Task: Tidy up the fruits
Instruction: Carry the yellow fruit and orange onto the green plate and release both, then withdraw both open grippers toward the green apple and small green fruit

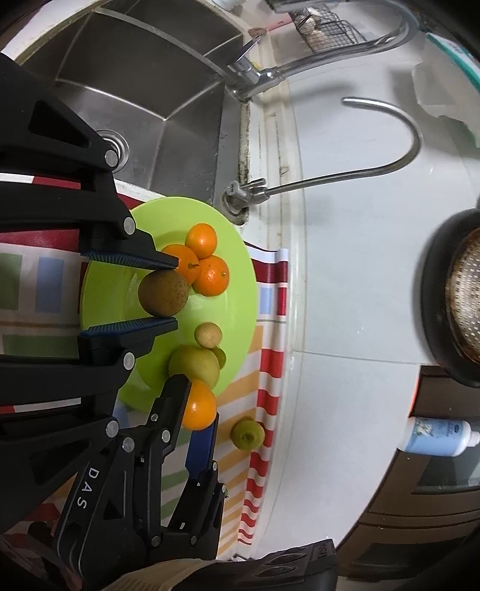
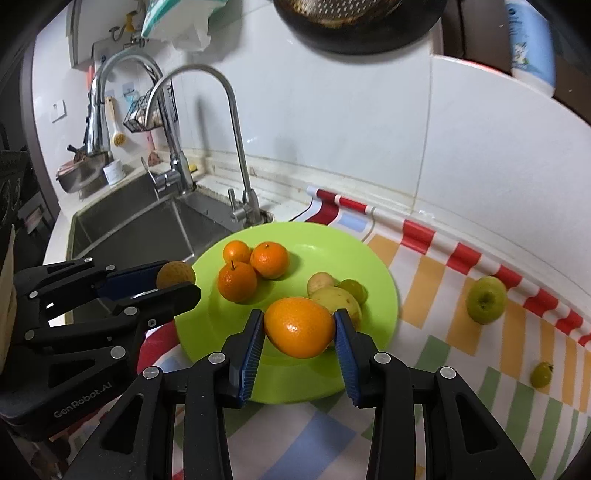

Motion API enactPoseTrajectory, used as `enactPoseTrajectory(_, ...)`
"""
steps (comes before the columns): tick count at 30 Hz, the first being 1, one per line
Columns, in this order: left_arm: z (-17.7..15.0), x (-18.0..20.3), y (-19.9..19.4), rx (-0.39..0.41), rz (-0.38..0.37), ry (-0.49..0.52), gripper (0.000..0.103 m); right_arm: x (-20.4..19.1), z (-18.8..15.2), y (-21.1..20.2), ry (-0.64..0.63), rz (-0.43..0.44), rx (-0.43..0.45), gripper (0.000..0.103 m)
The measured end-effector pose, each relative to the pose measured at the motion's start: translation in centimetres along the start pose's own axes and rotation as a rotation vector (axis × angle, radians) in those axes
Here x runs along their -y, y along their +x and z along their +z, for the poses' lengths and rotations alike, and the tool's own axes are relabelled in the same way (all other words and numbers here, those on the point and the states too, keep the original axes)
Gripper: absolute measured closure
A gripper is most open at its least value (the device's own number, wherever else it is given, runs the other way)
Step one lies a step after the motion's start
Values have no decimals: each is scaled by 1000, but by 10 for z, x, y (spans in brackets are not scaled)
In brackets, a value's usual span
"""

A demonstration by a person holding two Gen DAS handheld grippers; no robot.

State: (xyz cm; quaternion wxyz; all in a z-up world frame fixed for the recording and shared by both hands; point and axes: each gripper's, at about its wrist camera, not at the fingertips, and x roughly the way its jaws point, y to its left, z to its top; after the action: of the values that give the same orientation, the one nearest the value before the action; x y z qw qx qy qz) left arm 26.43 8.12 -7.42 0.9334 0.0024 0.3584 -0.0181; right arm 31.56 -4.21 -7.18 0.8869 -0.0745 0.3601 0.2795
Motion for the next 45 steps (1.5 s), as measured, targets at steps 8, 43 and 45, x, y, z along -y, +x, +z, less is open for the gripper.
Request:
enactPoseTrajectory(8, -8, -5, 27, -54, -52, 26, 77, -4, -3, 26, -23, 3, -46, 64)
enactPoseTrajectory(43, 21, 74, -40, 99, -95, 96, 44, 52, -22, -91, 107, -165, 117, 59)
enactPoseTrajectory(45, 24, 83, -43, 107, -108, 109, 43, 61, -25, -99, 125, -188, 127, 59)
